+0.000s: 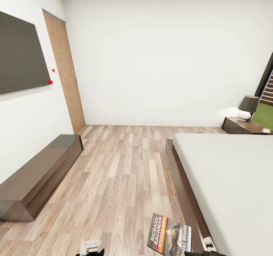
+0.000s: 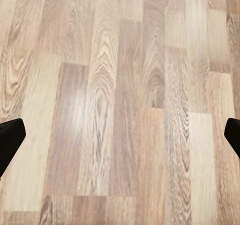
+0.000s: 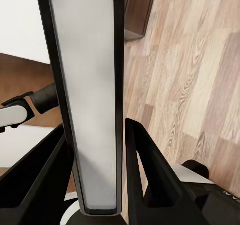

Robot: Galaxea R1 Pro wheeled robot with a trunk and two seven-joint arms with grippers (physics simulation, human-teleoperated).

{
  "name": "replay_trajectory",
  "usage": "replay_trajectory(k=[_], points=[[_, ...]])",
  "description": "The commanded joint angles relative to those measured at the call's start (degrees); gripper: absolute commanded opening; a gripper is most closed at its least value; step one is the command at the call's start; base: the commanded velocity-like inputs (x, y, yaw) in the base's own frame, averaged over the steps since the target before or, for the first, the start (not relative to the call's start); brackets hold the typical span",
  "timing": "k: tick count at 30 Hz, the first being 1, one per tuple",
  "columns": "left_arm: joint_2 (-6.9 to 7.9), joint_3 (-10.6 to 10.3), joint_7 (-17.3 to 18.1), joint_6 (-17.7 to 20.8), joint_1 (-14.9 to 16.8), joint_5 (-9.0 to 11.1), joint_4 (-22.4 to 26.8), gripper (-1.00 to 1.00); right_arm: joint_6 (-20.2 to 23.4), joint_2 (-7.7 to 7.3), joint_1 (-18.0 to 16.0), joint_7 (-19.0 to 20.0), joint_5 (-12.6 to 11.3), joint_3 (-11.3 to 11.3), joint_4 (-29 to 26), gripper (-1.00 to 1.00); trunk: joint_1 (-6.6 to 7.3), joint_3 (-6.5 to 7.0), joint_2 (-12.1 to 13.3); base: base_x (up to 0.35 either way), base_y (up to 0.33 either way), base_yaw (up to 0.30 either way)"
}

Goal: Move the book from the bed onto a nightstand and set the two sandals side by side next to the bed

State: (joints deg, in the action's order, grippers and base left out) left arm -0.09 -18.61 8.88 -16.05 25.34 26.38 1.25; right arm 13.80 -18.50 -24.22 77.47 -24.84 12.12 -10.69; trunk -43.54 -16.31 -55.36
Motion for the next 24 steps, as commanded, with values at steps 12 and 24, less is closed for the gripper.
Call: replay_trajectory(k=[12, 24], points=[[-0.07, -0.4, 0.2, -0.2, 0.1, 0.6, -0.1, 1.00, 0.6, -0.04, 0.0, 0.1, -0.6, 0.4, 0.0, -1.00, -0.04, -0.07, 0.0, 0.327, 0.000, 0.000], [0.32, -0.3, 3.8, -0.2, 0.1, 0.6, -0.1, 1.00, 0.6, -0.04, 0.0, 0.1, -0.6, 0.4, 0.0, -1.00, -0.04, -0.07, 0.0, 0.327, 0.000, 0.000]])
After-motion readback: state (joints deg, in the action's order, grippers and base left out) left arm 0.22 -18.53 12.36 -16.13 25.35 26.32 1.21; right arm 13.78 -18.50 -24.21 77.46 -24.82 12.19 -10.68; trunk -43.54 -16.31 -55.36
